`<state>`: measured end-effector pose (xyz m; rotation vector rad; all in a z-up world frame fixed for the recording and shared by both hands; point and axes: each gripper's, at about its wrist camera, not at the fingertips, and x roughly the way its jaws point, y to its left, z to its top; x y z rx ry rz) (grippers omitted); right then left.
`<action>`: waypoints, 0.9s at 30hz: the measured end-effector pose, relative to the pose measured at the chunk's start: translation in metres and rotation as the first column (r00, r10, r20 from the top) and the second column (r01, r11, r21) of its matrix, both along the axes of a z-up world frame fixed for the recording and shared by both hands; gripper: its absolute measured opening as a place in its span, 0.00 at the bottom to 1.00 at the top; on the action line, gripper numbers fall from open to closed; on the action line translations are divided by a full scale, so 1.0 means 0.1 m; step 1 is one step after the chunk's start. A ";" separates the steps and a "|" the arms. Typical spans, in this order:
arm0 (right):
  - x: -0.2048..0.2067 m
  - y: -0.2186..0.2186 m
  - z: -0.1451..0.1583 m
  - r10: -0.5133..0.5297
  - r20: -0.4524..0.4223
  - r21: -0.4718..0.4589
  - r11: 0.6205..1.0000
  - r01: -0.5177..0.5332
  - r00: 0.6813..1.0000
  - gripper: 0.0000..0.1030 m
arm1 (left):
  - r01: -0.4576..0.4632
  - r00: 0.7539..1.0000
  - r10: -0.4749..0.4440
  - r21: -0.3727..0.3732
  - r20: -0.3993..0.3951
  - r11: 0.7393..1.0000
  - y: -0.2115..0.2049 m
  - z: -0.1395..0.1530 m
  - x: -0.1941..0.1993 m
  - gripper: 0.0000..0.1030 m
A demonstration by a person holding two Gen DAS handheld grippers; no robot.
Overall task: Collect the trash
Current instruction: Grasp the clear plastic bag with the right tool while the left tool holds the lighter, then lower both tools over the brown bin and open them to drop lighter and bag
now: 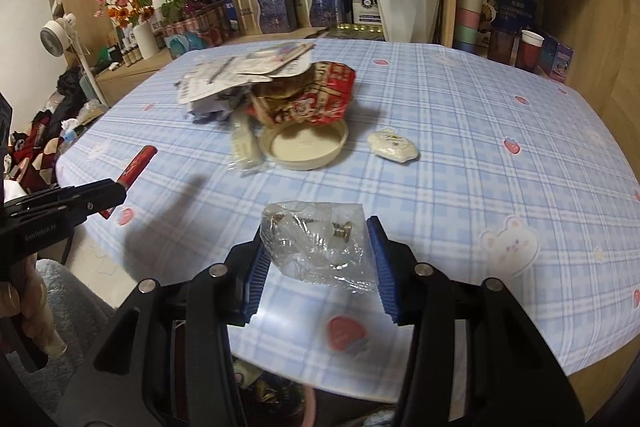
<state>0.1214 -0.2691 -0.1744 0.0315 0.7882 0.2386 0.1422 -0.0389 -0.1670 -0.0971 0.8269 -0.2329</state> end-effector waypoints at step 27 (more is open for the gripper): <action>-0.99 1.06 -0.67 0.245 -0.183 -0.015 0.968 -0.252 0.952 0.47 | -0.028 0.999 0.029 -0.018 0.035 0.999 0.58 -0.08 -1.21 0.21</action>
